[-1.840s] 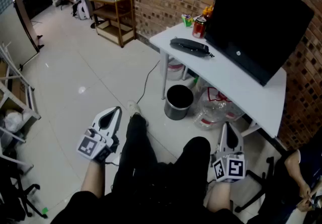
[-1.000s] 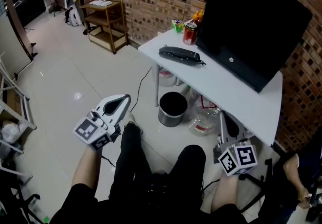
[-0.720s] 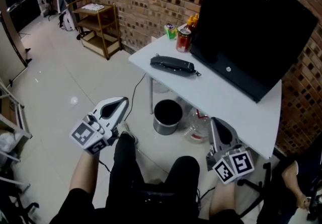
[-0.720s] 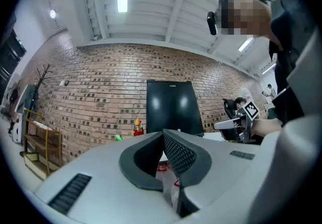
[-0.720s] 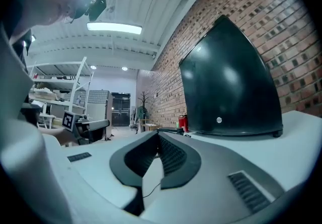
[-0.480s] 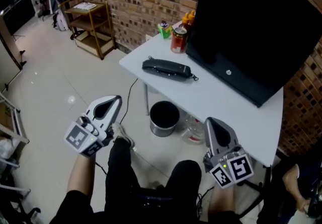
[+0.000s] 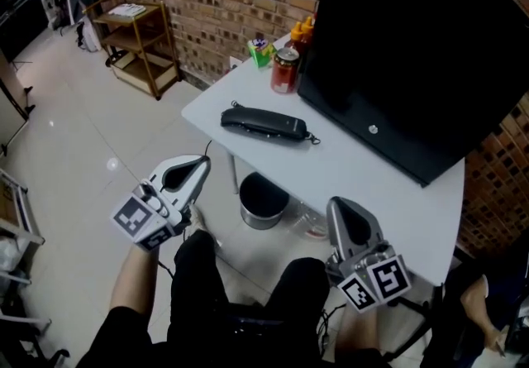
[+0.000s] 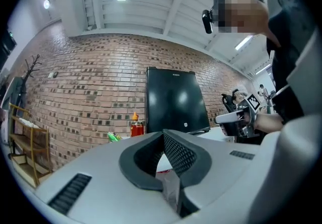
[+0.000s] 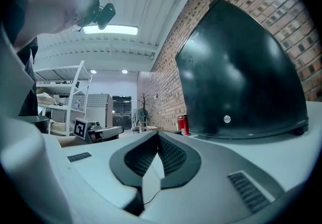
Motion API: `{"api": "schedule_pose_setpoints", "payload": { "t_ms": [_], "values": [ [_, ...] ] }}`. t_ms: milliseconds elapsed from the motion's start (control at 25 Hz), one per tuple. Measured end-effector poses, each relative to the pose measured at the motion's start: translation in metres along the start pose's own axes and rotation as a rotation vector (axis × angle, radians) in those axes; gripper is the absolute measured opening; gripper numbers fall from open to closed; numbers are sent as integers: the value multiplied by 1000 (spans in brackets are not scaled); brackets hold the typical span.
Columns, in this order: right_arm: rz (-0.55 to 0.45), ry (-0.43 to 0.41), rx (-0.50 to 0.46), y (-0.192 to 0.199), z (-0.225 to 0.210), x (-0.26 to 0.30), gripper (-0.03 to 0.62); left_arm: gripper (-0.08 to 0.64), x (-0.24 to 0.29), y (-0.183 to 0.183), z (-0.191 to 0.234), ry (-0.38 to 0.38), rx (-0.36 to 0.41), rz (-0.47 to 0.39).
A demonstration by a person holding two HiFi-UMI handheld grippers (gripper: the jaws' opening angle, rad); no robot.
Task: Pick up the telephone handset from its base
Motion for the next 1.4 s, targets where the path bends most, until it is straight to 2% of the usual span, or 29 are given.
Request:
{"api": "schedule_pose_setpoints", "payload": {
  "t_ms": [160,360,520,600,680,800,840,920,960,1040,1120,1200,1240,1320,1400],
  "values": [
    [-31,16,26,-1,-2,1,9,5,20,-13,8,67,31,15],
    [-61,39,27,-5,6,1,9,6,38,-19,26,145,35,53],
    [-75,77,25,-7,5,0,9,6,61,-31,33,247,-48,62],
    [-90,99,36,-6,2,1,9,30,74,-32,35,305,-80,57],
    [-105,124,44,-6,-2,2,9,31,85,-30,37,339,-68,73],
    [-105,154,46,-4,-6,4,9,32,99,-29,42,369,4,101],
    [-103,160,44,-3,-6,5,9,59,104,-30,44,396,37,123],
    [-105,169,37,-2,-7,7,9,187,119,-34,48,478,131,198],
    [-108,174,35,-2,-7,8,9,223,129,-36,48,519,190,239],
    [-116,181,35,-1,-6,10,9,227,149,-34,49,586,274,315],
    [-127,182,32,-1,-3,12,9,262,166,-26,52,673,270,398],
    [-136,182,29,1,0,13,9,345,175,-16,52,785,232,489],
    [-136,183,31,2,0,12,9,356,178,-11,50,829,231,527],
    [-129,189,37,5,0,11,9,356,183,-4,51,862,253,571],
    [-121,201,40,6,-1,8,9,356,191,-2,55,856,262,587]
  ]
}}
Point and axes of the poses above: the fingertips, and each gripper's own axes: x forward along the fingers, z to its left, y out of its underside, the point moved 9 cm from there along -x, backward along the fingers, and after that the axes turned 3 degrees about x, right-handed, at the moved point
